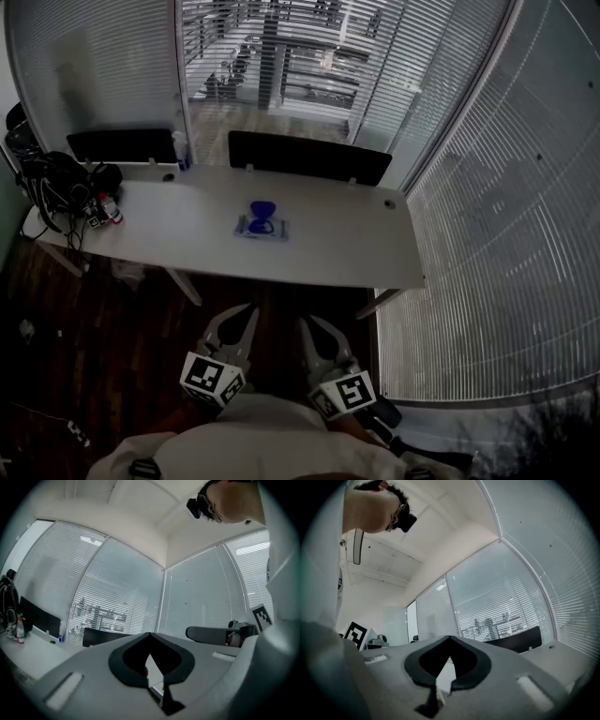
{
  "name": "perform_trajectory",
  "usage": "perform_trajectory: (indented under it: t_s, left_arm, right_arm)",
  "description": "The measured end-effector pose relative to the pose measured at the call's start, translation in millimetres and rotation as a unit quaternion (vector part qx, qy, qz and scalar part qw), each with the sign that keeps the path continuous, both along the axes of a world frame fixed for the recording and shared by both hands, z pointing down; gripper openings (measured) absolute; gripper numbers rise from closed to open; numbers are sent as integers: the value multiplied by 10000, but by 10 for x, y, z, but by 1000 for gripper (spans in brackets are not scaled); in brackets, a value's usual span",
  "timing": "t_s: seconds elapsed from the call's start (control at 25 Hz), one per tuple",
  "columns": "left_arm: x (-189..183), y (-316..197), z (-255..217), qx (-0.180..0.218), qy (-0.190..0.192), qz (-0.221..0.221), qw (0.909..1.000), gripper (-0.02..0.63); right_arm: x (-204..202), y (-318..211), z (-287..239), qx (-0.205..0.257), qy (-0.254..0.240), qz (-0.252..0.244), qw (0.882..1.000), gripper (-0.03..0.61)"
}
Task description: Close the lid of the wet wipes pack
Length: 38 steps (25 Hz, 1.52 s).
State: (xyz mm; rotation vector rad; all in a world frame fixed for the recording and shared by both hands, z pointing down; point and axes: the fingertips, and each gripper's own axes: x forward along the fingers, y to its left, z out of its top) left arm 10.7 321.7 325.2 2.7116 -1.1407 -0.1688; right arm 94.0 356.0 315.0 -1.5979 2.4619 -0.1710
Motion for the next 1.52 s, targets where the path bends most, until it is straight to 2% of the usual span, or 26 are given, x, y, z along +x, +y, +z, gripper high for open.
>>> perform_trajectory:
  t_s: [0.24, 0.48, 0.88, 1.2, 1.52]
  left_arm:
    - [-85, -95, 147, -4, 6, -70, 10000, 0]
    - [-217, -516, 286, -173, 66, -166, 9997, 0]
    - [-484, -1862, 386, -188, 160, -190, 9995, 0]
    - [-701, -2902, 229, -142, 281, -107, 9994, 0]
    - [-883, -3533, 124, -21, 214, -50, 9998, 0]
  right_arm:
    - [-81, -96, 126, 1, 15, -101, 9999, 0]
    - [-176, -535, 117, -46, 42, -149, 9999, 0]
    - [-461, -1882, 234, -136, 67, -182, 9997, 0]
    - [-729, -2964, 112, -110, 211, -112, 9997, 0]
    - [-895, -3579, 52, -8, 145, 17, 9999, 0]
